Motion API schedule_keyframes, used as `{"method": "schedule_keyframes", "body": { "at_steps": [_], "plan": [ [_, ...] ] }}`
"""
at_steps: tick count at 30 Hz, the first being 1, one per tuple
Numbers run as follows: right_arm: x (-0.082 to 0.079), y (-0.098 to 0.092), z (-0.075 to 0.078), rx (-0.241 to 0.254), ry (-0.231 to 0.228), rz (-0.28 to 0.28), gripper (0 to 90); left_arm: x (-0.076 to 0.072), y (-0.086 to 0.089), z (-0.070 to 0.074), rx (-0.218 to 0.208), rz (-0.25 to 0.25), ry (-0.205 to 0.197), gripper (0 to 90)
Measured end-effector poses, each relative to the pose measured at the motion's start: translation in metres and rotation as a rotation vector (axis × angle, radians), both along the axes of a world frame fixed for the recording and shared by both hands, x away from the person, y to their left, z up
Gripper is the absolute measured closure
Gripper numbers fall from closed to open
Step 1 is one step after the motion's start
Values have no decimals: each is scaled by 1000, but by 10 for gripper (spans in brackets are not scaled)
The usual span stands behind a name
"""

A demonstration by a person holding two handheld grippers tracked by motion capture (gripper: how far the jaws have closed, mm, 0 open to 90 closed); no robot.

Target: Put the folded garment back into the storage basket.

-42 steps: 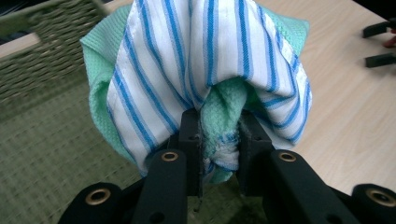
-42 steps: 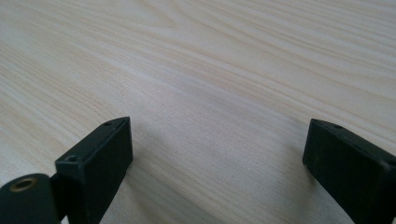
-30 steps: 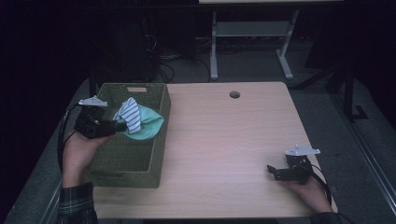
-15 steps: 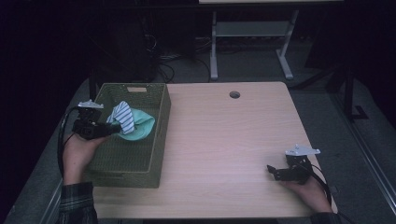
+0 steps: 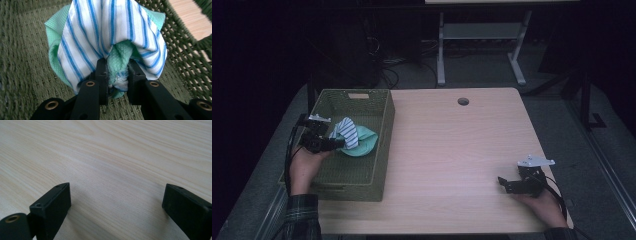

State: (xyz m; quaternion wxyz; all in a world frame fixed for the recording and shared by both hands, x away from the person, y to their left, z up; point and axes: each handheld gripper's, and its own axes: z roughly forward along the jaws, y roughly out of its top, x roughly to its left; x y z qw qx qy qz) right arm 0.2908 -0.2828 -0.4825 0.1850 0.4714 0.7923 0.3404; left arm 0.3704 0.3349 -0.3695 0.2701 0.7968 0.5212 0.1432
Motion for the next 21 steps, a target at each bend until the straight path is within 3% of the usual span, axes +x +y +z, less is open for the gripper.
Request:
{"method": "schedule_keyframes", "body": {
  "at_steps": [7, 16, 21],
  "plan": [
    [0, 0, 0, 1, 3, -5, 76, 6, -4, -14, 54, 4, 35, 732],
    [0, 0, 0, 2, 0, -11, 76, 12, 0, -31, 45, 24, 111, 710],
    [0, 0, 0, 2, -1, -13, 76, 14, -1, -37, 76, 16, 148, 676]
  ]
}}
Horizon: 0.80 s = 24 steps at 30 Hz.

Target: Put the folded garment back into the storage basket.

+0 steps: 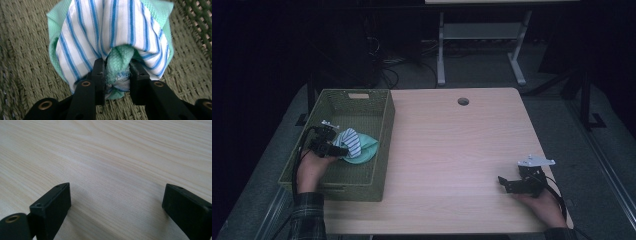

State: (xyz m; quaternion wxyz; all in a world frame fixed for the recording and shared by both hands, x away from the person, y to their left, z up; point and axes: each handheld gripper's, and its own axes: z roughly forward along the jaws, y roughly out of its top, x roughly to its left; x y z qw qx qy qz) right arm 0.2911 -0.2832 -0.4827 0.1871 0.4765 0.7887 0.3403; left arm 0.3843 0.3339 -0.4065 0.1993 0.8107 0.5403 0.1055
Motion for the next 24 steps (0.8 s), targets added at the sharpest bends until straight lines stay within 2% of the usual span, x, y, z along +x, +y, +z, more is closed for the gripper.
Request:
{"method": "schedule_keyframes", "body": {
  "at_steps": [4, 9, 13, 15, 17, 20, 24],
  "plan": [
    [0, 0, 0, 1, 0, -1, 76, 1, -1, -2, 11, 11, 5, 602],
    [0, 0, 0, 1, 0, -1, 76, 1, 2, -3, 22, 26, 0, 429],
    [0, 0, 0, 1, 0, -1, 76, 1, 2, -1, 8, 33, -3, 322],
    [0, 0, 0, 1, 0, -2, 76, 1, 3, 1, 16, 36, -5, 280],
    [0, 0, 0, 0, 0, -2, 76, 0, 4, 3, -3, 36, -14, 243],
    [0, 0, 0, 1, 0, -2, 77, -2, 2, 9, 10, 37, -32, 211],
    [0, 0, 0, 0, 0, -2, 76, -6, 0, 21, -33, 39, -73, 169]
  ]
}}
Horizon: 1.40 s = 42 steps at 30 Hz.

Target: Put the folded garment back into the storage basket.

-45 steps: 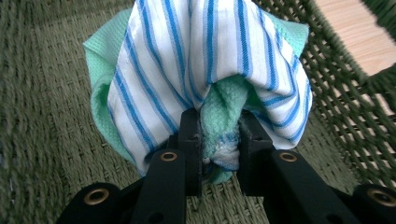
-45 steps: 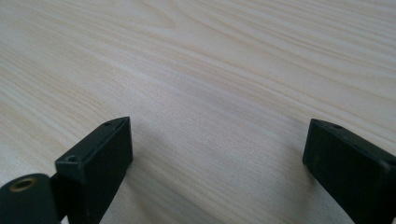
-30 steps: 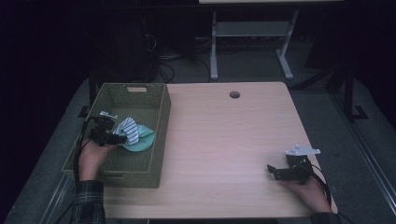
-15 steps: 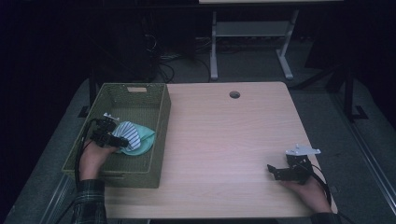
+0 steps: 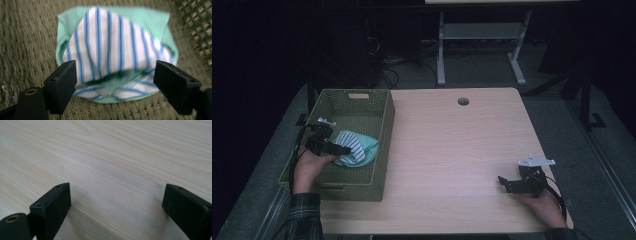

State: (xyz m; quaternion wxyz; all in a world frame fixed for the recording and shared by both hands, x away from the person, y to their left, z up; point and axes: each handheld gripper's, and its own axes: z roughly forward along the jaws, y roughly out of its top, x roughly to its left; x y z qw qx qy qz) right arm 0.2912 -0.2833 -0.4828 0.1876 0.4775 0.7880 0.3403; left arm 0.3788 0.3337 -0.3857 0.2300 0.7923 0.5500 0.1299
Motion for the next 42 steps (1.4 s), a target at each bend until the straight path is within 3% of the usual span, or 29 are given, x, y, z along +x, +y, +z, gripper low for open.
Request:
{"method": "schedule_keyframes", "body": {
  "at_steps": [4, 9, 20, 27, 30, 37, 42],
  "plan": [
    [0, 0, 0, 0, 0, -1, 76, -5, -6, 13, -44, -11, -46, 147],
    [0, 0, 0, 0, 0, -1, 76, -8, -13, 22, -54, -22, -69, 143],
    [0, 0, 0, 0, 0, -1, 76, -19, -42, 47, -128, -115, -130, 144],
    [0, 0, 0, 0, 0, -1, 76, -21, -69, 51, -161, -187, -140, 146],
    [0, 0, 0, 0, 0, -1, 77, -22, -82, 53, -197, -223, -148, 146],
    [0, 0, 0, -1, 0, -1, 77, -25, -105, 54, -197, -276, -152, 147],
    [0, 0, 0, 0, 0, -1, 76, -27, -122, 52, -222, -316, -155, 147]
  ]
}}
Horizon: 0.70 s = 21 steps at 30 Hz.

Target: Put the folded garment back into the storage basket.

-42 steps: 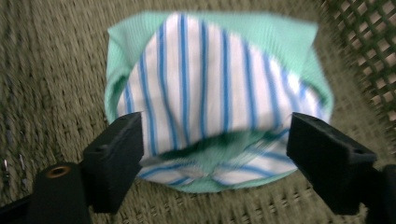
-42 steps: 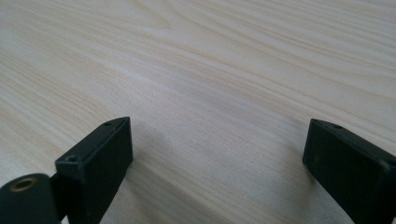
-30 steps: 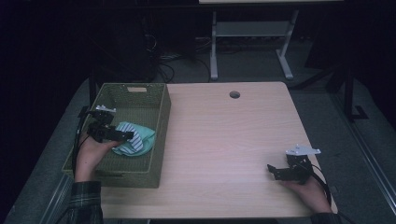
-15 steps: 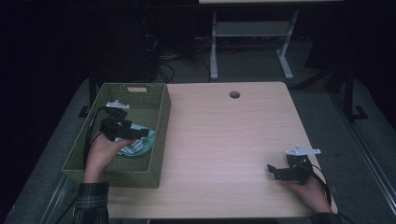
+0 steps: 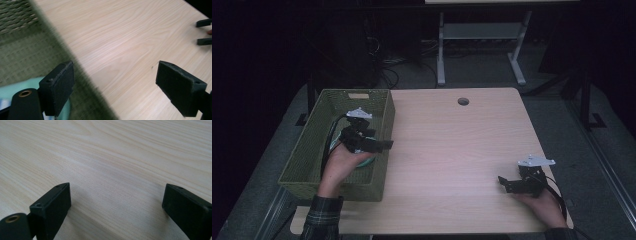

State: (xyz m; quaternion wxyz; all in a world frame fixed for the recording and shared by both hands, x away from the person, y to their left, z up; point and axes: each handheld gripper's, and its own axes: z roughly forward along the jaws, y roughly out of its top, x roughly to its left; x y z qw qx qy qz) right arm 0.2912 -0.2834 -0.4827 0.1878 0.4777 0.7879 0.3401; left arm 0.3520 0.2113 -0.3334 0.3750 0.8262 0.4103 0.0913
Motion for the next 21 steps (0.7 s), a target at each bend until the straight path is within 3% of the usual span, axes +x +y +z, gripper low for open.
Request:
{"method": "schedule_keyframes", "body": {
  "at_steps": [4, 21],
  "plan": [
    [0, 0, 0, 0, 0, 0, 77, -1, -14, -4, -3, -31, 4, 147],
    [0, 0, 0, 0, 0, 0, 77, -11, -70, -19, -15, -124, -47, 146]
  ]
}}
